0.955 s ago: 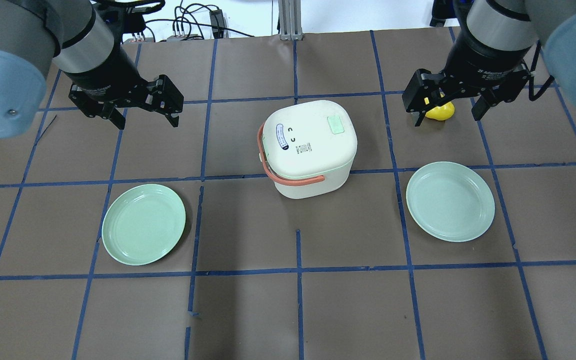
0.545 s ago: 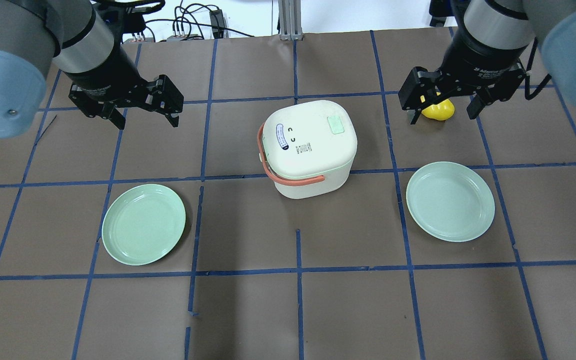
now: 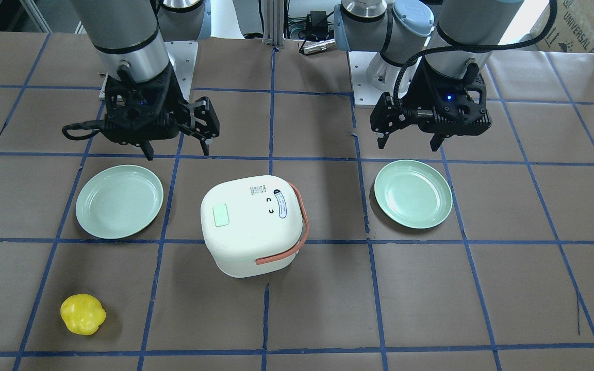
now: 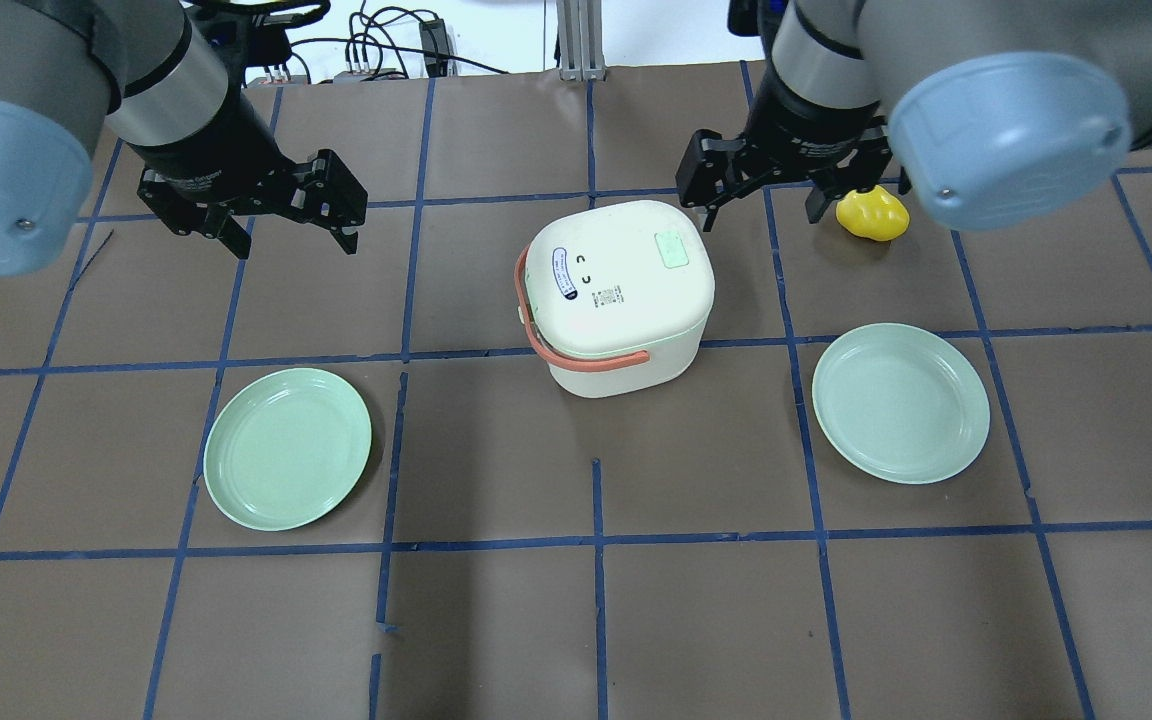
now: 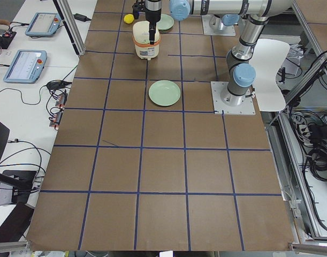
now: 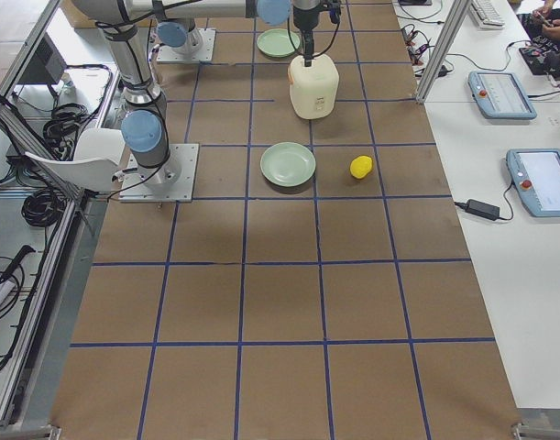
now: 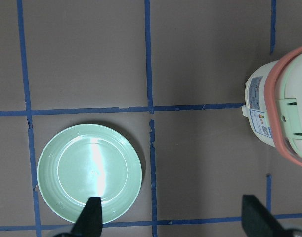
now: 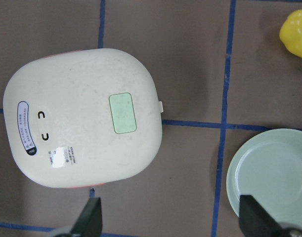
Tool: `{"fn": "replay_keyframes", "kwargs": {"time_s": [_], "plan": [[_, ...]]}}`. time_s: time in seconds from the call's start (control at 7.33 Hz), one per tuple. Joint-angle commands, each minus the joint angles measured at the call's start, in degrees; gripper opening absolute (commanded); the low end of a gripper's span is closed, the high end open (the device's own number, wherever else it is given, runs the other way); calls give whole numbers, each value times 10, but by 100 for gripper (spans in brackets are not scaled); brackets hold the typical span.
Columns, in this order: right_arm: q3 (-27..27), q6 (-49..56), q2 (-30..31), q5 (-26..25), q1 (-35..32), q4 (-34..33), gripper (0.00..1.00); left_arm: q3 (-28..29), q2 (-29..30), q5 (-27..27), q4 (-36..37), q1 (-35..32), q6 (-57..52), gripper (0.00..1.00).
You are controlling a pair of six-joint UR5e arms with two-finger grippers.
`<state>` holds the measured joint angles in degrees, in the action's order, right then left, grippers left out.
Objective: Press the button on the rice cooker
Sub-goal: 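Move the right gripper over the rice cooker's green lid button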
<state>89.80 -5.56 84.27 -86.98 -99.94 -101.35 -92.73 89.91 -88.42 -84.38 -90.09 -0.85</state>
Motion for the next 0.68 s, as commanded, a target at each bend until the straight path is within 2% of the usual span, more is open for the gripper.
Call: {"fn": "replay_keyframes", "kwargs": {"time_s": [0.0,0.14,0.27,0.55], "plan": [[-2,-15,-44,6,-21,-26,40,0,0,0,0,0,1,100],[-2,-16,-58,6,-21,-26,20,0,0,0,0,0,0,100],[-2,-16,-70,5,-19,-35,8,0,0,0,0,0,0,100],[-2,-40,-92,3,-20,-74,6,0,0,0,0,0,0,100]]}}
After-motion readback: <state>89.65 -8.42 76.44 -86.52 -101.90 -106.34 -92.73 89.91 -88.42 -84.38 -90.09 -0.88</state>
